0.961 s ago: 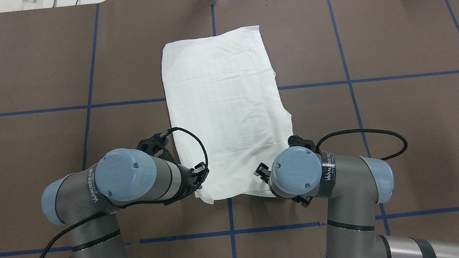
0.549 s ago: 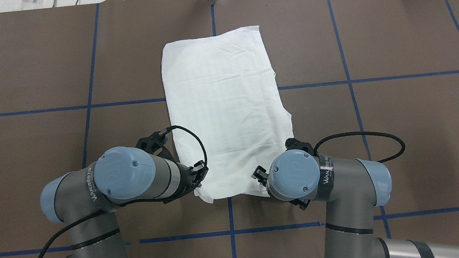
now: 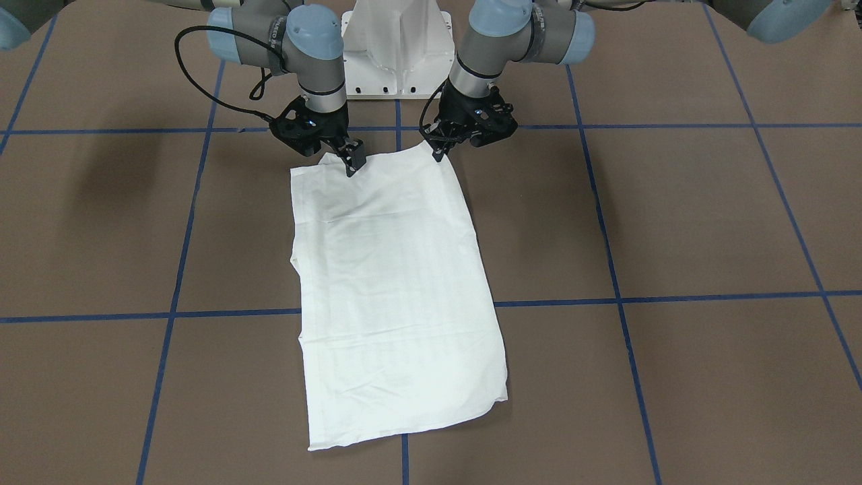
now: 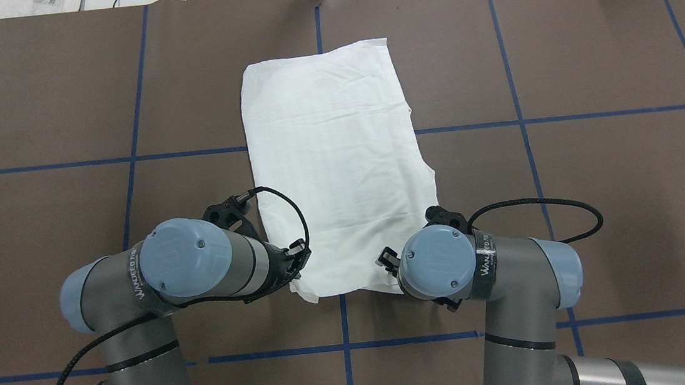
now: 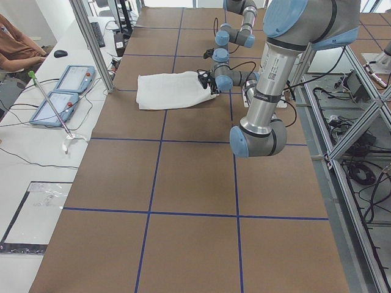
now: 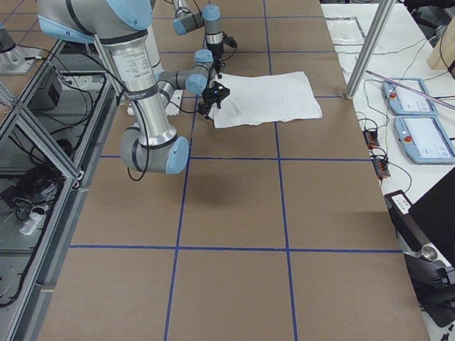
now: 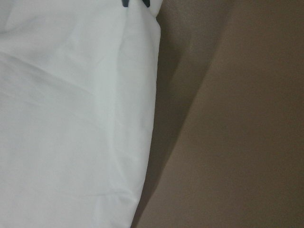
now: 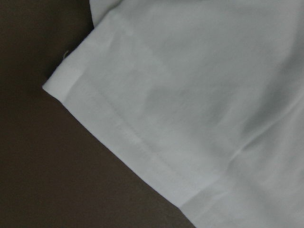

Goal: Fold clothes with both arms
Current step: 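Grasp the shirt's near corners with both grippers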

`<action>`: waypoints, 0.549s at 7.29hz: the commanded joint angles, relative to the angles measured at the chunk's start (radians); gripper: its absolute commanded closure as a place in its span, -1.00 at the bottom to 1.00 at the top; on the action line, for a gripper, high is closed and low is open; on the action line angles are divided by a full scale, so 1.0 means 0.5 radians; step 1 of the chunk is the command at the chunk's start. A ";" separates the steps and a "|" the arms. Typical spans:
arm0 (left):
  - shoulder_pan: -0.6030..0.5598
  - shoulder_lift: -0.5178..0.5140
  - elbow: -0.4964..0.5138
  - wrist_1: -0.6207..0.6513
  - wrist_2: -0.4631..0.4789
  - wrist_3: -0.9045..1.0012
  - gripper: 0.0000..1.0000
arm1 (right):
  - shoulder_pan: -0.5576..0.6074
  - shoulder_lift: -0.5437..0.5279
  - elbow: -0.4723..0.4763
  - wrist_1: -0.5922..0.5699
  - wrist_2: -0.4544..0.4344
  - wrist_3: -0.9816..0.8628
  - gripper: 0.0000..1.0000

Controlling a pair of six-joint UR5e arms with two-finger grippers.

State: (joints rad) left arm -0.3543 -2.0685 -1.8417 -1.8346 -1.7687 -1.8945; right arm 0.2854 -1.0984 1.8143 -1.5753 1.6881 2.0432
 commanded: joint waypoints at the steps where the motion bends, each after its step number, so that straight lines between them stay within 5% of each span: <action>1: 0.000 -0.002 0.002 -0.003 0.000 0.000 1.00 | -0.003 0.000 -0.009 0.003 -0.017 -0.009 -1.00; 3: 0.000 -0.002 -0.001 0.000 0.000 0.000 1.00 | 0.000 -0.003 -0.002 0.000 -0.017 -0.009 -0.95; 4: 0.000 -0.002 -0.001 0.000 0.000 0.000 1.00 | 0.000 0.003 0.004 0.000 -0.017 0.000 -0.58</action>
State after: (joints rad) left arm -0.3543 -2.0689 -1.8416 -1.8348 -1.7687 -1.8945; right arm 0.2851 -1.0985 1.8126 -1.5752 1.6799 2.0398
